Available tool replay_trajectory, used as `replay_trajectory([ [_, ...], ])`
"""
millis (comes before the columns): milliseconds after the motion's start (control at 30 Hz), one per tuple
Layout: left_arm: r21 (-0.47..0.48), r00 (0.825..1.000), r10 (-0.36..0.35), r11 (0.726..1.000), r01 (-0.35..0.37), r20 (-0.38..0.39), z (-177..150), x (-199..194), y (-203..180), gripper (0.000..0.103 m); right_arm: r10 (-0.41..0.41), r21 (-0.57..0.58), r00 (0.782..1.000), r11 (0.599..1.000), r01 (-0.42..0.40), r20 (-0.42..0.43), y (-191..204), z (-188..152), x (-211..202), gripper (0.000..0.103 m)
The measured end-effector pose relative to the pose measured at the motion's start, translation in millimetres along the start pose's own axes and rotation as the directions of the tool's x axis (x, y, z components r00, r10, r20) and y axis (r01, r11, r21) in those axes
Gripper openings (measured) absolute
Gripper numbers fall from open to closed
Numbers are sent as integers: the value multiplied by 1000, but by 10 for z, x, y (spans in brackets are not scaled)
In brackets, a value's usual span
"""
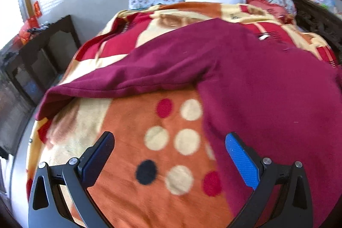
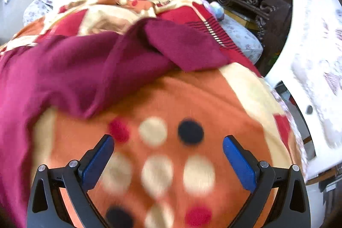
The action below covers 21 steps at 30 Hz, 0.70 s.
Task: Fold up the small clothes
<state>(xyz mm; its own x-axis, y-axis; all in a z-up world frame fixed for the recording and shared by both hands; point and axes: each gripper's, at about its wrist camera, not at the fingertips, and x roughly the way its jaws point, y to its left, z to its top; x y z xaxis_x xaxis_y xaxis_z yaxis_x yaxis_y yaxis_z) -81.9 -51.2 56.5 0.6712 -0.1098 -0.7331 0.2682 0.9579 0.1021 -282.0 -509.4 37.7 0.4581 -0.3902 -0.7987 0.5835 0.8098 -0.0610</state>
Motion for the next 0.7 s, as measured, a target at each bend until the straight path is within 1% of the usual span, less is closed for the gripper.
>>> replay_trajectory([
  [67, 0, 1000, -24, 1000, 24, 3, 27, -49, -51, 103, 29, 6, 999, 1000, -29, 15, 67, -127, -343, 103],
  [100, 3, 999, -34, 999, 34, 13, 32, -91, -82, 103, 56, 11, 998, 998, -56, 32, 102, -173, -498, 103],
  [167, 18, 998, -46, 999, 45, 33, 33, -179, -163, 103, 94, 26, 993, 995, -96, 70, 198, -257, -814, 103],
  [233, 33, 997, -61, 998, 60, 47, 16, -275, -249, 103, 146, 57, 986, 987, -152, 86, 340, -316, -1097, 103],
  [267, 39, 996, -71, 997, 69, 52, 12, -317, -282, 103, 205, 78, 974, 974, -212, 98, 446, -351, -1253, 103],
  [300, 43, 996, -77, 996, 75, 55, 8, -346, -306, 103, 245, 88, 963, 963, -255, 109, 512, -371, -1348, 103],
  [367, 47, 994, -94, 995, 91, 62, 11, -417, -343, 103, 287, 70, 950, 952, -297, 122, 719, -398, -1550, 103],
  [433, 45, 992, -106, 994, 103, 64, 11, -473, -372, 103, 281, 27, 949, 957, -287, 144, 944, -423, -1691, 103],
  [533, 43, 991, -124, 992, 122, 56, 15, -525, -393, 103, 242, -25, 954, 970, -241, 176, 1304, -443, -1763, 103],
  [633, 49, 990, -122, 992, 119, 64, 14, -569, -415, 103, 248, -47, 958, 969, -244, 145, 1561, -417, -1639, 103],
  [700, 55, 991, -116, 992, 112, 73, 14, -589, -430, 103, 251, -55, 958, 968, -245, 136, 1648, -404, -1560, 103],
])
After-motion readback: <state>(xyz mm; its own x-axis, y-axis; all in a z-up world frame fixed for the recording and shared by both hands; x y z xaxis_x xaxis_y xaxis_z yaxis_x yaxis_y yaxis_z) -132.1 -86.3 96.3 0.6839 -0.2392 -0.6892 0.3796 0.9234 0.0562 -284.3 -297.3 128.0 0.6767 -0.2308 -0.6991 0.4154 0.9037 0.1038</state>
